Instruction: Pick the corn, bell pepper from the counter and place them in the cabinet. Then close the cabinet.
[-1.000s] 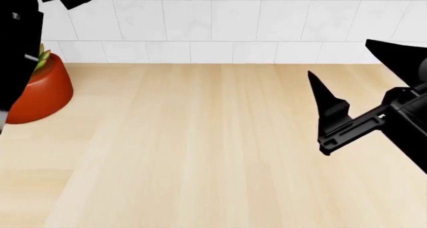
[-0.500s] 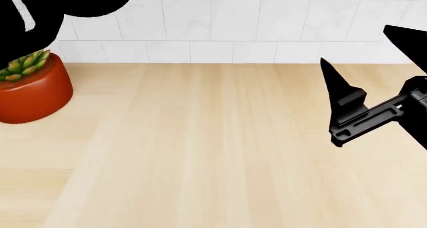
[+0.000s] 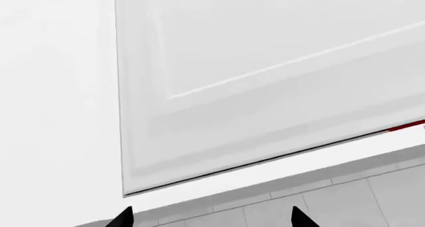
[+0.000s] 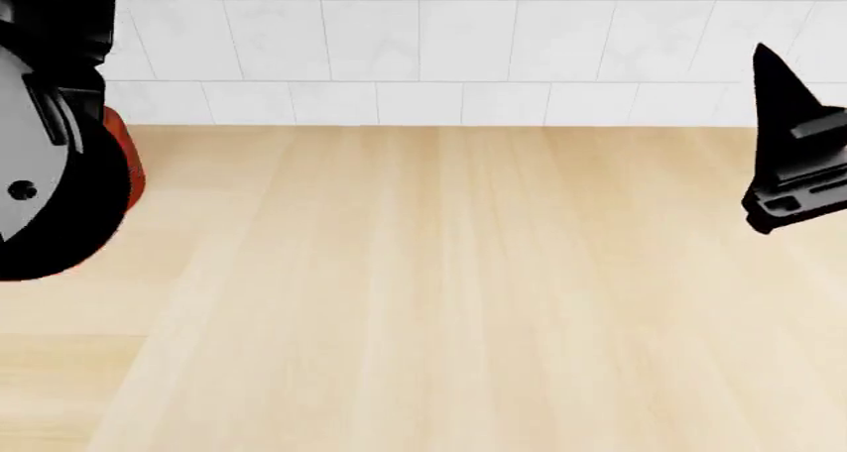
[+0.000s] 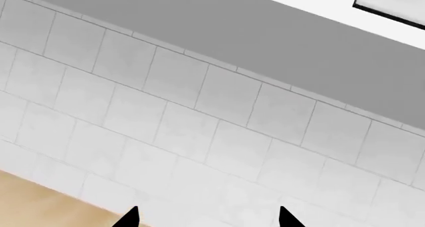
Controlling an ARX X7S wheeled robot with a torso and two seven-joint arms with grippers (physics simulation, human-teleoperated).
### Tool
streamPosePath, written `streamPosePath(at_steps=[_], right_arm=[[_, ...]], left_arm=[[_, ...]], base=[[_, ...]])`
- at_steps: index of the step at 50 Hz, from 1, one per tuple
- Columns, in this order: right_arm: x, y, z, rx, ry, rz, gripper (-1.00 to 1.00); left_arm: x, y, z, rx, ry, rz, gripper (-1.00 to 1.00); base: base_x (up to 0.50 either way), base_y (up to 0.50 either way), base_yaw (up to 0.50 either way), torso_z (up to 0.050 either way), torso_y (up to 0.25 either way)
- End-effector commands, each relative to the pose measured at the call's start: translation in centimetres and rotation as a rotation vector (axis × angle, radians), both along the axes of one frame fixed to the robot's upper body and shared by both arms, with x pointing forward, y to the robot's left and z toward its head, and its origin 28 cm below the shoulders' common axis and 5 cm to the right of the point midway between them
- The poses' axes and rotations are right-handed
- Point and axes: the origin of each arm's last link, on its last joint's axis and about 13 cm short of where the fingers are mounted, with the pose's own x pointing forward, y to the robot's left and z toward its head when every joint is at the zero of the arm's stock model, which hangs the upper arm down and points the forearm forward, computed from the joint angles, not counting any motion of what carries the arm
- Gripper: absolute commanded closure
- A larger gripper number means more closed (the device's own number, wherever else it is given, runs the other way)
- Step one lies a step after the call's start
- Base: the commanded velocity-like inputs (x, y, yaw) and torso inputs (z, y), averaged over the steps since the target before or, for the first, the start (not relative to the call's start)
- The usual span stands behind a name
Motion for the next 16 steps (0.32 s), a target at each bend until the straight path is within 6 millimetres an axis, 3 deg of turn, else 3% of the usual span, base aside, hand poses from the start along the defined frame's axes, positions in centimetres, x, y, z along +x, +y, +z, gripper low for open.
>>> streamPosePath(at_steps=[1,16], right_arm=[[-1.1,-1.3,1.2,0.055,-0.073,-0.12,-1.0],[-1.7,-4.1,3.0,0.181,-0.174,-0.323,-1.0]], left_arm=[[-0.2,2.5,-4.0,0.055,0.032,0.077,-1.0],[0.3,4.6,-7.1,0.159,0.095,0.163,-1.0]], base=[[0.0,0.0,0.0,0.0,0.0],[0.0,0.0,0.0,0.0,0.0]])
